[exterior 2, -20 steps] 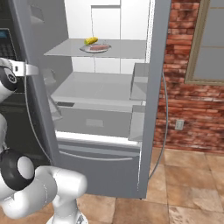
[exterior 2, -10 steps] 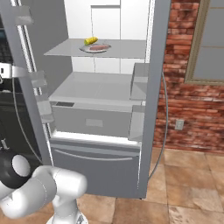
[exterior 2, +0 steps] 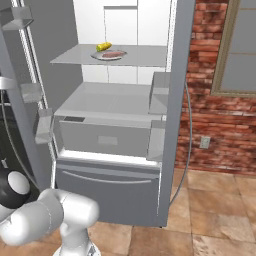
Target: Retrieve the steak from the fridge and place it on the saucepan with marinade on the stove.
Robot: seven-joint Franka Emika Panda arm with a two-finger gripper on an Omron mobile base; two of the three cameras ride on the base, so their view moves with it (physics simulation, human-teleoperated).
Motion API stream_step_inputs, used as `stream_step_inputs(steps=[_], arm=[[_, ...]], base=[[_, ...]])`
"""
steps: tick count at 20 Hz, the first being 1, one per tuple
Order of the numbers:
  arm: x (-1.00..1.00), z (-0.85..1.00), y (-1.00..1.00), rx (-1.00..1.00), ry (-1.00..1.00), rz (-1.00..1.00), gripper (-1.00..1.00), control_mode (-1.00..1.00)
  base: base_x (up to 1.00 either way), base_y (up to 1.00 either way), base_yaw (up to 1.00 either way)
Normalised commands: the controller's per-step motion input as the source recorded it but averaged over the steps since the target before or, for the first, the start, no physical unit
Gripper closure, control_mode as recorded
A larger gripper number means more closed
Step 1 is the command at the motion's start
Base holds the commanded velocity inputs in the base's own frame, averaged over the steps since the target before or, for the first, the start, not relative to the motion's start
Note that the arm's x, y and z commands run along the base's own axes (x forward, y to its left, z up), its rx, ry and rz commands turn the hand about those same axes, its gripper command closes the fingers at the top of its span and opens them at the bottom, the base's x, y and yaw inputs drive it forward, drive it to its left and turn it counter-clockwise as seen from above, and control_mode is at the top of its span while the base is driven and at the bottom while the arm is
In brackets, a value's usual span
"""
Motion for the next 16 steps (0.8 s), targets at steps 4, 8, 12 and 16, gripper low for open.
stream_step_inputs(steps=[4,8,12,16], arm=[[0.0,0.0,0.01,0.0,0.0,0.0,-1.0,-1.0],[-0.01,0.0,0.0,0.0,0.0,0.01,-1.0,-1.0],[-0.31,0.06,-0.01,0.0,0.0,0.05,-1.0,-1.0],[-0.4,0.1,-0.44,0.0,-0.04,0.11,-1.0,-1.0]], base=[[0.0,0.0,0.0],[0.0,0.0,0.0],[0.0,0.0,0.0],[0.0,0.0,0.0]])
